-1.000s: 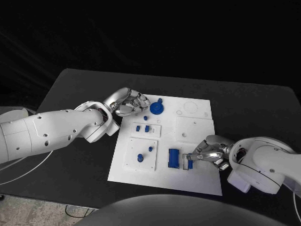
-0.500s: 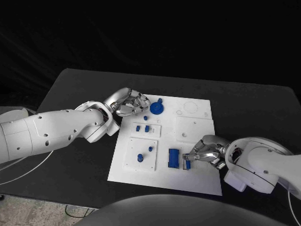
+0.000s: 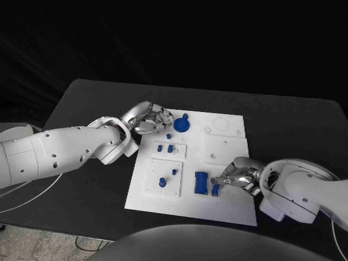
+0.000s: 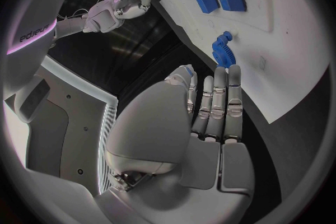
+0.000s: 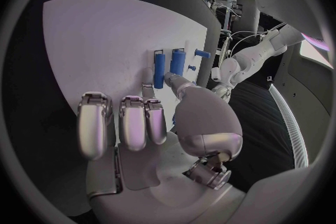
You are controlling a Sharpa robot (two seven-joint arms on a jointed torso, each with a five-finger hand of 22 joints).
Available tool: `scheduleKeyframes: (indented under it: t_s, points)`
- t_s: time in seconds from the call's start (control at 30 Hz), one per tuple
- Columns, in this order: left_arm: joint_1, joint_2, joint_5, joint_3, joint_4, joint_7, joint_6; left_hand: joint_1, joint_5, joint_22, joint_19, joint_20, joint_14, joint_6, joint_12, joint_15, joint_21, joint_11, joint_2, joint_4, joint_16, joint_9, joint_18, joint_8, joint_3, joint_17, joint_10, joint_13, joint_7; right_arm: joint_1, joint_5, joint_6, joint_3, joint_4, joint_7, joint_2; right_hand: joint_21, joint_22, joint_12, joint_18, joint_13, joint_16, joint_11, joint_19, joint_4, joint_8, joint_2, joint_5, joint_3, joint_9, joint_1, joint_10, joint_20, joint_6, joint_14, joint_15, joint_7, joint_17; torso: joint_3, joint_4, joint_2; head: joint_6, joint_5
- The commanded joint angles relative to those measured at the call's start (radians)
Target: Assemble the parts on the task board
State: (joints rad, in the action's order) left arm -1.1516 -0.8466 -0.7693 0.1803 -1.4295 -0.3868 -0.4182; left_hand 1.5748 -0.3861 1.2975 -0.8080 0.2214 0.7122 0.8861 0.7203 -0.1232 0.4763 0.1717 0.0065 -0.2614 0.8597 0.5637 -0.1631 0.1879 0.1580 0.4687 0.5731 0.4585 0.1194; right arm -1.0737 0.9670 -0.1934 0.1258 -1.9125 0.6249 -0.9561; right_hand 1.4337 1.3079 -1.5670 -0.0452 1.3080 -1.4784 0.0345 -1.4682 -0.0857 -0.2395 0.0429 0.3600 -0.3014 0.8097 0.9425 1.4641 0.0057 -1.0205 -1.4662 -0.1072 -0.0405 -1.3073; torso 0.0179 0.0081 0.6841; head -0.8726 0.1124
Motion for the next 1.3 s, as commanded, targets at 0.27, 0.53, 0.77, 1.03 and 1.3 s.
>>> scheduleKeyframes:
  t_s: [0.27,0.53,0.77,1.03,1.3]
  points:
    - [0.001,0.003,0.004,0.0,0.0,-0.003,0.017,0.013,-0.007,0.001,-0.003,0.003,0.004,-0.006,0.005,-0.003,0.004,0.007,0.0,-0.002,0.006,0.002,-0.012,0.005,0.006,-0.001,0.003,-0.001,0.003,0.005,0.021,0.046,0.0,0.003,0.008,0.001,-0.007,0.215,-0.004,0.009,0.263,0.007,-0.005,-0.046,-0.038,0.0,-0.007,-0.066,0.036,-0.006,-0.034,0.107,0.006,-0.005,-0.064,0.007,-0.001,-0.02,-0.0007,0.0002,0.001,0.0,0.001]
    - [0.001,0.003,0.004,0.0,0.0,-0.001,0.019,0.017,-0.01,0.005,-0.003,0.003,0.004,-0.007,0.005,-0.003,0.006,0.007,-0.001,0.002,0.006,0.002,-0.012,0.006,0.008,-0.002,0.003,-0.003,0.004,0.006,0.023,0.059,0.0,-0.001,0.006,0.0,-0.007,0.215,-0.004,0.009,0.263,0.007,-0.004,-0.046,-0.043,-0.003,-0.002,-0.122,0.058,-0.008,-0.032,0.107,0.006,-0.006,-0.064,0.007,0.0,-0.02,0.0,-0.0002,0.0,0.0,0.001]
    - [0.001,0.002,0.004,0.0,-0.001,-0.003,0.02,0.019,-0.011,0.007,-0.002,0.003,0.004,-0.007,0.005,-0.003,0.007,0.007,0.0,0.004,0.007,0.003,-0.012,0.007,0.009,-0.002,0.004,-0.004,0.005,0.006,0.07,0.006,0.0,-0.024,-0.017,-0.02,-0.004,0.216,-0.004,0.01,0.263,0.005,-0.001,-0.047,-0.071,-0.016,0.011,-0.232,0.109,-0.005,-0.054,0.107,0.005,-0.014,-0.065,0.005,0.003,-0.024,-0.0013,0.0003,0.001,0.0,0.006]
    - [0.001,-0.002,0.004,0.0,-0.001,-0.009,0.016,0.02,-0.013,0.008,-0.002,0.003,0.004,-0.007,0.005,-0.003,0.007,0.007,0.0,0.005,0.007,0.003,-0.012,0.007,0.01,-0.002,0.004,-0.005,0.005,-0.018,0.082,-0.079,-0.003,-0.064,-0.123,-0.074,0.013,0.222,-0.004,0.014,0.263,-0.005,0.001,-0.054,-0.117,-0.027,-0.005,-0.234,0.138,-0.003,-0.078,0.107,0.001,-0.018,-0.069,0.0,0.006,-0.046,-0.0006,-0.0006,-0.002,0.0,0.008]
    - [0.003,-0.002,0.005,0.0,0.0,-0.01,0.015,0.02,-0.013,0.008,-0.002,0.003,0.004,-0.007,0.005,-0.003,0.007,0.007,0.0,0.005,0.007,0.003,-0.012,0.007,0.01,-0.002,0.004,-0.005,0.005,-0.033,0.082,-0.07,-0.003,-0.07,-0.281,-0.115,0.084,0.245,-0.004,0.031,0.263,-0.032,-0.013,-0.081,-0.142,0.029,-0.034,-0.096,0.132,-0.069,-0.027,0.107,0.003,0.01,-0.079,0.007,-0.011,-0.1,-0.0001,-0.0003,0.001,0.0,0.009]
